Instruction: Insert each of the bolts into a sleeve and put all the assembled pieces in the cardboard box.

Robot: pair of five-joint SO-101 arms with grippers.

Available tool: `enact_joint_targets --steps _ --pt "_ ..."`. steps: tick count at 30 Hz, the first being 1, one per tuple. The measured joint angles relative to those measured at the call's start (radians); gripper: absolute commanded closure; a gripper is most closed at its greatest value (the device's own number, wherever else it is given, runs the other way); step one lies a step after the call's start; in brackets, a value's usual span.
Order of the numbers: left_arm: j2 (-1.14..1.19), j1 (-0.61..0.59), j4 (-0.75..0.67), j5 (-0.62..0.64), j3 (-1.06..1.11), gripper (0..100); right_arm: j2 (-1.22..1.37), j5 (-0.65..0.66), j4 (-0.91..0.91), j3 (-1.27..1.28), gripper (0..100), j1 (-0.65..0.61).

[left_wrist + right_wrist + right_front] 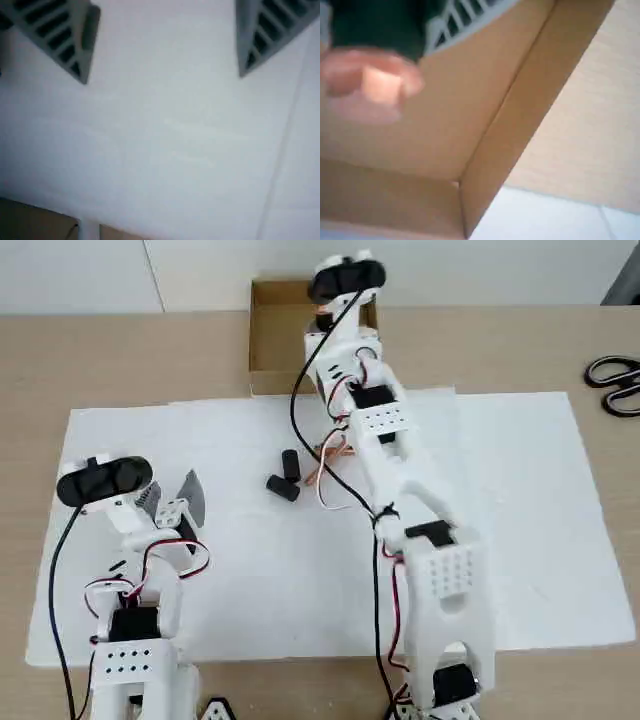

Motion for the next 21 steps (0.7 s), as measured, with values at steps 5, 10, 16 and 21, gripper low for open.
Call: enact_joint_targets --steps 5,10,16,21 --pt "0.0 0.0 0.0 0.0 0.0 81 0.135 0.0 0.002 -0.133 99.5 0.002" --pt "0.0 0.0 0.0 0.0 0.0 81 0.169 0.0 0.002 -0.161 99.5 0.002" --pt "0.0 0.0 0.0 0.0 0.0 81 0.17 0.0 0.002 -0.161 97.6 0.002" --pt "0.0 0.0 0.0 0.0 0.0 81 0.17 0.0 0.002 -0.161 84.8 0.002"
